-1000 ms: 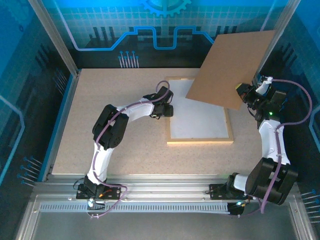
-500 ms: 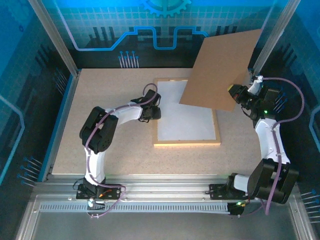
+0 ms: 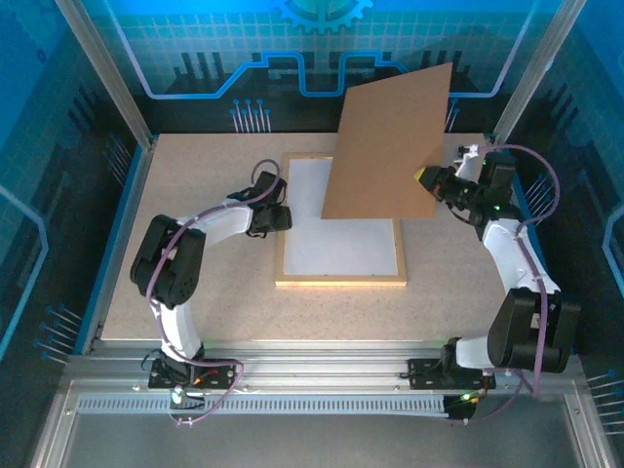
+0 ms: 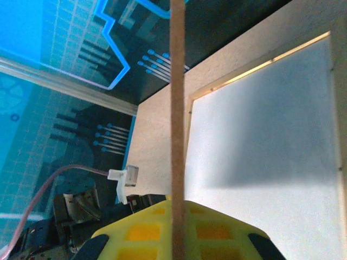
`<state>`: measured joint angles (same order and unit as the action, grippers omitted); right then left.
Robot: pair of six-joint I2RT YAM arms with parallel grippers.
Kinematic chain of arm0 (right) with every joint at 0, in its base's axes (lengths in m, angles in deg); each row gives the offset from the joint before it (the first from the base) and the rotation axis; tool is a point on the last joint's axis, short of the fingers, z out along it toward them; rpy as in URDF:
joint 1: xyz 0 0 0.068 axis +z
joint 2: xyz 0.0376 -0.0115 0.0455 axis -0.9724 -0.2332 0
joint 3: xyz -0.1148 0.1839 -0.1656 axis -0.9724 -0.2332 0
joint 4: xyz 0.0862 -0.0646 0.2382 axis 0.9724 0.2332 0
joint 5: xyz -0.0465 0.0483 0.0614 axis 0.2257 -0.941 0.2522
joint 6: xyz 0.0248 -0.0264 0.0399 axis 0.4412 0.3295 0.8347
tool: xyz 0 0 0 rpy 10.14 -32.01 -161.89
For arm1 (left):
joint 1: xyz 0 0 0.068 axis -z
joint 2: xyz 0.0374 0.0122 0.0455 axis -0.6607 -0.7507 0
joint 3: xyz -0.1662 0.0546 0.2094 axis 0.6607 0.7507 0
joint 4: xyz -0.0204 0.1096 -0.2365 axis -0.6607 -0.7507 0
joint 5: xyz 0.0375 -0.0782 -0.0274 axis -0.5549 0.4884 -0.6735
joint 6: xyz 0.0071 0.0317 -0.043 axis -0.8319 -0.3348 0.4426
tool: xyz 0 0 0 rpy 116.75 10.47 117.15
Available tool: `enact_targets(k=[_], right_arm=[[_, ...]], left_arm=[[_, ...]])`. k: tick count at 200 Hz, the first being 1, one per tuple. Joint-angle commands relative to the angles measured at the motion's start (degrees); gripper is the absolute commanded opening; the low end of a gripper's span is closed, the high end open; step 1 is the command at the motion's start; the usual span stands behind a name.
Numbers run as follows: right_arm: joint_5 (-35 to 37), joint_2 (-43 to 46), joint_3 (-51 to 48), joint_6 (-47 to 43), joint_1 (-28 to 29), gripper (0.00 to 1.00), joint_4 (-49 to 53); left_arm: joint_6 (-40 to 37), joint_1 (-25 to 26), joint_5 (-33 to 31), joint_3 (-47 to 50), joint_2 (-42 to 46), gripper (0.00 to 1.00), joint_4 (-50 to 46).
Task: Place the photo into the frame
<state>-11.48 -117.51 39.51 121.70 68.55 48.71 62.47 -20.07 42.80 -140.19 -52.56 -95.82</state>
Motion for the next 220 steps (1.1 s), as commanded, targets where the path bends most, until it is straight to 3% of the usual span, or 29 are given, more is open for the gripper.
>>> enact_targets(k=[1, 56, 75, 85, 141, 220], right_arm=[[-4.8, -0.2, -1.0, 1.3, 2.1, 0.00, -7.8], [-8.8, -3.9, -6.7, 5.2, 6.2, 0.00, -15.5], [-9.4, -5.4, -9.4, 7.2, 8.5, 0.00, -19.8], [-8.6, -5.8, -10.2, 7.1, 9.6, 0.00, -19.9], [-8.1, -7.6, -12.9, 6.5, 12.2, 0.00, -19.3], [-5.9, -10.8, -15.7, 12.4, 12.1, 0.00, -28.1]], left_arm=[[0.5, -1.1, 2.6, 1.9, 7.0, 0.64, 0.2], [3.9, -9.1, 11.7, 7.2, 11.3, 0.88, 3.1], [6.0, -11.0, 17.9, 10.0, 11.2, 0.92, 7.7], [7.6, -11.8, 20.6, 11.6, 10.9, 0.99, 10.8], [11.3, -12.4, 22.5, 15.2, 10.5, 0.99, 16.2], [11.9, -12.4, 23.3, 17.0, 10.6, 0.99, 17.1]])
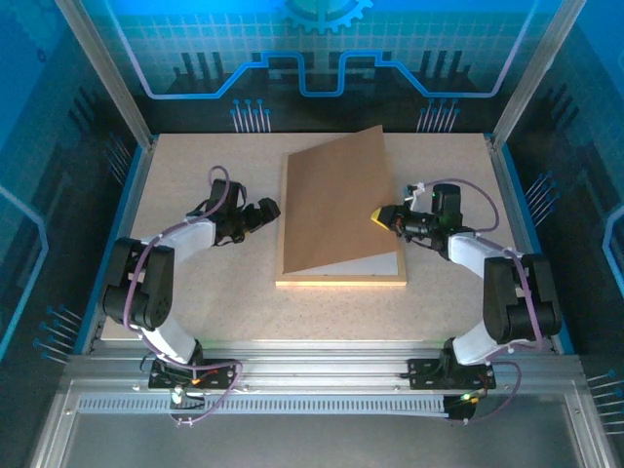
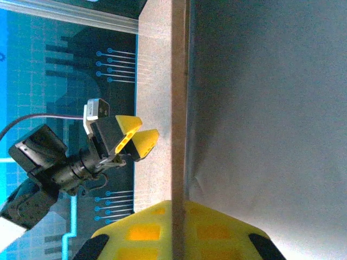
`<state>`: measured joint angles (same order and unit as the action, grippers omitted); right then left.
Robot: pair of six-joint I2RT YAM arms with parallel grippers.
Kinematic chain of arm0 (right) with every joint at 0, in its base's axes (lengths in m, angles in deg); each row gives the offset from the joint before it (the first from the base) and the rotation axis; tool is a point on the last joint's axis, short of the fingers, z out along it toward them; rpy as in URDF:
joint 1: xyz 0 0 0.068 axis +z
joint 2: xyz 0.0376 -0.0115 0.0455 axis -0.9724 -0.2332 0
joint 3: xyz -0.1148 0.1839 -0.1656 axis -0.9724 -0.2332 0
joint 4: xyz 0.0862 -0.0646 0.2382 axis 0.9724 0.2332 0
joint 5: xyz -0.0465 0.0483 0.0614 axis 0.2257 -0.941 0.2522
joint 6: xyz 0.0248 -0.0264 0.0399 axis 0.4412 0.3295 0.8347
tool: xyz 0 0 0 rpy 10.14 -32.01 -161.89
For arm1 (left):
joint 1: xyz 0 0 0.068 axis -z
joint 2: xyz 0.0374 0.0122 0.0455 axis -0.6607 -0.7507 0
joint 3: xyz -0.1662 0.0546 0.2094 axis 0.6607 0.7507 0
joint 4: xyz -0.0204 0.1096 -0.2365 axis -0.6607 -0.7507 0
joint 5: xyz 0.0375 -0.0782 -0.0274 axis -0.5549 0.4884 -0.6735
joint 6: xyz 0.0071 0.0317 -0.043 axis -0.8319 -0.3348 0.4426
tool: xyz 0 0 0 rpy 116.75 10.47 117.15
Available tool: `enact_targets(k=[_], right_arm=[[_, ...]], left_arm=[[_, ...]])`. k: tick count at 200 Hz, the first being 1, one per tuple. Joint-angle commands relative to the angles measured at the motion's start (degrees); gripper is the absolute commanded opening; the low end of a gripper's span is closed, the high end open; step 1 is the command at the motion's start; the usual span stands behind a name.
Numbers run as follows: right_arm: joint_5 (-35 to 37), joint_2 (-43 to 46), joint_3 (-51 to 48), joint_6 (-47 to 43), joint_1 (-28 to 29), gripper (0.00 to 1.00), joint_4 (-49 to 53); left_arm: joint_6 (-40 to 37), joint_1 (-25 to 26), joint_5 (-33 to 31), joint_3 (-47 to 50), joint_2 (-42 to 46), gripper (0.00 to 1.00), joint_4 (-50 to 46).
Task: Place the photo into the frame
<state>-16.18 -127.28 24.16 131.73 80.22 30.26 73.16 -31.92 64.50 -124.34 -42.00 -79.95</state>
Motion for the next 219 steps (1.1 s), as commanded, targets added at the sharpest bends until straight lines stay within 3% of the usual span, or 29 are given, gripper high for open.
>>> enact_targets(k=[1, 83, 154, 219], right_arm=[[-1.2, -1.1, -0.4, 2.4, 0.4, 0.00, -9.9], [-1.8, -2.9, -0.6, 2.7, -0.6, 0.00, -10.8], [-3.4, -2.4, 1.4, -4.4, -1.8, 0.00, 0.0], [-3.5, -2.4, 0.7, -5.0, -2.4, 0.00, 0.7]], left_arm=[[1.3, -0.5, 1.6, 1.2, 0.1, 0.99, 1.3], [1.7, -0.5, 2.4, 2.3, -0.3, 0.99, 2.5], [2.0, -0.4, 3.1, 2.5, -0.8, 0.99, 3.2], [2.4, -0.3, 3.2, 3.0, -0.4, 0.99, 3.6]])
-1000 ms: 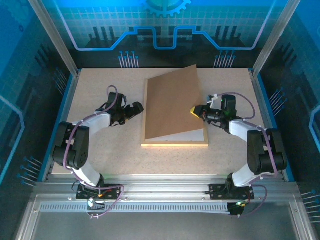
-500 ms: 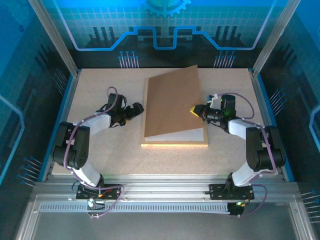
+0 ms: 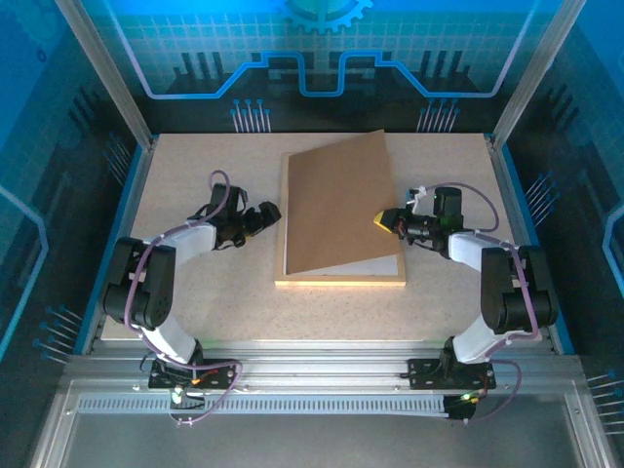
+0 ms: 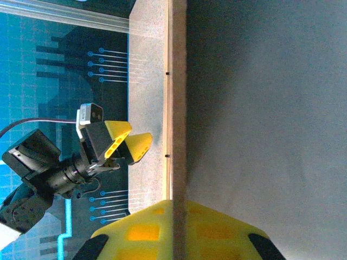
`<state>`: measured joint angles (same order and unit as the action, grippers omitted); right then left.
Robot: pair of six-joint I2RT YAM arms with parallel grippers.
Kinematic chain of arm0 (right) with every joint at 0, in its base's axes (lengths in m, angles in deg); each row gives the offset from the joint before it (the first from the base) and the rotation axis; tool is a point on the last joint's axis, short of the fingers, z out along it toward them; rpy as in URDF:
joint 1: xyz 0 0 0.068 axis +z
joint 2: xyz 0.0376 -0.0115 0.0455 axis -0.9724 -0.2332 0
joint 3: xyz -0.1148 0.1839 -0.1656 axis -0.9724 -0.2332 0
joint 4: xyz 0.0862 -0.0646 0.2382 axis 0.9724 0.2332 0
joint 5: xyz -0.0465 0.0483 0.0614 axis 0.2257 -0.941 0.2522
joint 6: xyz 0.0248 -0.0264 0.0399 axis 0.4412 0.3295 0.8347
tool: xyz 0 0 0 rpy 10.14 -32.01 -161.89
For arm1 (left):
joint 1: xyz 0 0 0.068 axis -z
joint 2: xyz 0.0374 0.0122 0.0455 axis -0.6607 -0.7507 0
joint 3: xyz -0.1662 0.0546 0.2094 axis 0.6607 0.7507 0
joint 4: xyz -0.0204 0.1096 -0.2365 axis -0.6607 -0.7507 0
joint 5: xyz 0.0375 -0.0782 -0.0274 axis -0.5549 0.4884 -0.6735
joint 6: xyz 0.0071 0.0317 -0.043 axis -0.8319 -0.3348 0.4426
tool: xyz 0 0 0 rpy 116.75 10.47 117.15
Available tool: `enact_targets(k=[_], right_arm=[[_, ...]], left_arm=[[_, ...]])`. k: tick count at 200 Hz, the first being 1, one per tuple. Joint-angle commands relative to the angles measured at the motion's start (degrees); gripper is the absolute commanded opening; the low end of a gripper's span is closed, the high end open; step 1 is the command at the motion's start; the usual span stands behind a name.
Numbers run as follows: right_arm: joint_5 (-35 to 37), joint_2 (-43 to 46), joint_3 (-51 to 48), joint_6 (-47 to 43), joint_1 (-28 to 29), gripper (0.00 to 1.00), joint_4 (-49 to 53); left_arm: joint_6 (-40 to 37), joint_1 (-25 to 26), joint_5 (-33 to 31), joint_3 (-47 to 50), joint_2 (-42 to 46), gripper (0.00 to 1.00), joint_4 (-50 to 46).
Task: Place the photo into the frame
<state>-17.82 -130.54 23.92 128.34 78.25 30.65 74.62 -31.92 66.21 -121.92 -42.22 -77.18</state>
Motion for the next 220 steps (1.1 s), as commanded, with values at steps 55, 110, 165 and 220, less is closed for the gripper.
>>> enact_targets(k=[55, 110, 165, 220], right_arm=[[-1.6, 2.4, -0.5, 0.9, 0.1, 0.00, -1.6], [-0.7, 3.0, -2.4, 4.4, 0.4, 0.00, -3.9], [-0.3, 2.0, -2.4, 5.1, 0.6, 0.00, -5.7], [-2.1, -2.4, -1.8, 9.0, 1.0, 0.00, -13.1]], left_arm=[[1.3, 0.4, 1.4, 0.3, -0.7, 0.99, 1.3], [1.9, 1.4, 1.6, 0.5, -1.4, 0.99, 2.3], [2.1, 2.0, 2.2, -0.2, -2.8, 0.99, 3.0], [2.6, 3.6, 2.6, -0.6, -3.9, 0.99, 3.8]])
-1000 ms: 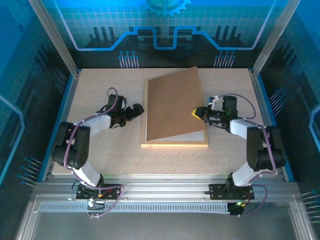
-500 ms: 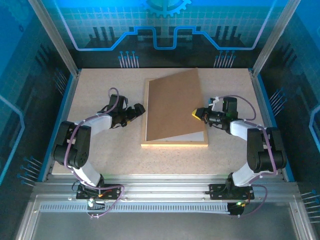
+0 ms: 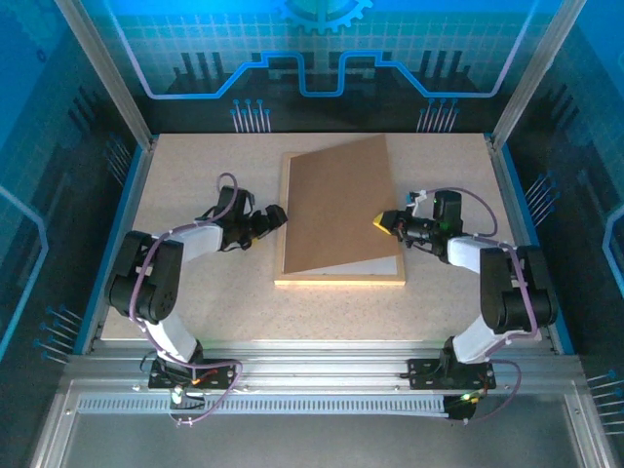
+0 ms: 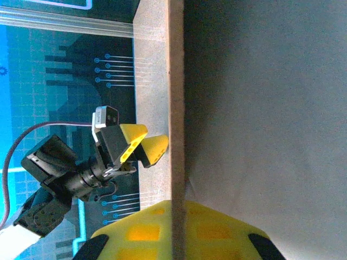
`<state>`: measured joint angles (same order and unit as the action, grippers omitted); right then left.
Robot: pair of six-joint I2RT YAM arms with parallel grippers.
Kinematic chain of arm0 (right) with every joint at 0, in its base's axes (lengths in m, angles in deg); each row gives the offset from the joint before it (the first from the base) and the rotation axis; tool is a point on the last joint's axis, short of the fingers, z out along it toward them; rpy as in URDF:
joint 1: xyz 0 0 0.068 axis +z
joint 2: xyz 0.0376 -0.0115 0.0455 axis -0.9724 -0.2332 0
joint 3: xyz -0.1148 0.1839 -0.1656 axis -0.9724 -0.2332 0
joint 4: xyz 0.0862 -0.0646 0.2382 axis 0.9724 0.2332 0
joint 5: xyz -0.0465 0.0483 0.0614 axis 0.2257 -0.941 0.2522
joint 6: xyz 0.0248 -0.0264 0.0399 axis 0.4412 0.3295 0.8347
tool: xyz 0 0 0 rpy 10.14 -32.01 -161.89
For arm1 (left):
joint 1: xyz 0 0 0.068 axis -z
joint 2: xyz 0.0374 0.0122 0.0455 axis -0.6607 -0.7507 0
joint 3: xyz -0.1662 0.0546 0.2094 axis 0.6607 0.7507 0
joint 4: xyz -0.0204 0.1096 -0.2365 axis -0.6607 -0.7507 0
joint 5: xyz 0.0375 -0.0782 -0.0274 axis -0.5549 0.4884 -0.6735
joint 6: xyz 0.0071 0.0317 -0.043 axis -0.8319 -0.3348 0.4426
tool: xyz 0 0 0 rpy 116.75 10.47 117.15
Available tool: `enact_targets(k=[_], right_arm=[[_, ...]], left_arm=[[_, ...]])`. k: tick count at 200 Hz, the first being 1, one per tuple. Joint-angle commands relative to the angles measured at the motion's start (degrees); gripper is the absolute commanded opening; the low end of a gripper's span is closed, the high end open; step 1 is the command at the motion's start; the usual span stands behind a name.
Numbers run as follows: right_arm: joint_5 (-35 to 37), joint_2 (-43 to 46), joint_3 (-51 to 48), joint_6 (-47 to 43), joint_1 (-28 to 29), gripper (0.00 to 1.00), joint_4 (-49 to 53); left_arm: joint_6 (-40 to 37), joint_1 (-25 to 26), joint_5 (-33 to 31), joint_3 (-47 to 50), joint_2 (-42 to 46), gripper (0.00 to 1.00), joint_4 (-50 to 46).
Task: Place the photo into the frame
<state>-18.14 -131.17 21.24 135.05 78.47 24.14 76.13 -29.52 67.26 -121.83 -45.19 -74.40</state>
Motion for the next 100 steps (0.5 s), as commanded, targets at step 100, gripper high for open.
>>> enact_targets(k=[100], right_arm=[[-1.2, -5.0, 1.6, 0.5, 2.3, 0.00, -5.6]], left_arm=[[3.0, 3.5, 2.9, -0.9, -3.2, 0.99, 3.3]])
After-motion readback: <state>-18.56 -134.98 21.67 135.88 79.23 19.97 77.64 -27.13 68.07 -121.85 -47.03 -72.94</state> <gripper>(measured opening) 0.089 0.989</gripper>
